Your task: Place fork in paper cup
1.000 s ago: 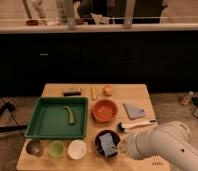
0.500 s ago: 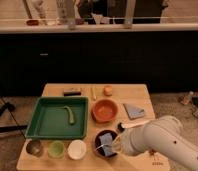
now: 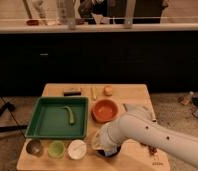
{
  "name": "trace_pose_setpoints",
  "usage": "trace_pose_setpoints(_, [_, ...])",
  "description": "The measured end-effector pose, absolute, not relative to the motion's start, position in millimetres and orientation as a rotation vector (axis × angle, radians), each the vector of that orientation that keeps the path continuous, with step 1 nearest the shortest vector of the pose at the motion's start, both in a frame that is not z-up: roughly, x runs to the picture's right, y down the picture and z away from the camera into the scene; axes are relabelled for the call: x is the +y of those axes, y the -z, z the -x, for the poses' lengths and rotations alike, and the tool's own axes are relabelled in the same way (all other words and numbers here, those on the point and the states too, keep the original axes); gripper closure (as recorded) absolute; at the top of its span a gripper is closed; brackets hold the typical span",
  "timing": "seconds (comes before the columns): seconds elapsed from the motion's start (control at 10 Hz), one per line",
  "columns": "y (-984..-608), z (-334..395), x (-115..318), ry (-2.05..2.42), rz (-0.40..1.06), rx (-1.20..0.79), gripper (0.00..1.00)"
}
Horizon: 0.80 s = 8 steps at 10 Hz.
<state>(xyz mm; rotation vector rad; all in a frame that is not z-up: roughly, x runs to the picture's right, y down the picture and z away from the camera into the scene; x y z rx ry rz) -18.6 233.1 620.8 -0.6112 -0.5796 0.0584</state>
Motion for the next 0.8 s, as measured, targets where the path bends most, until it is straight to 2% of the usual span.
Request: trace_pose_setpoints(0.8, [-634, 62, 231, 0.003, 0.674, -0.594, 1.00])
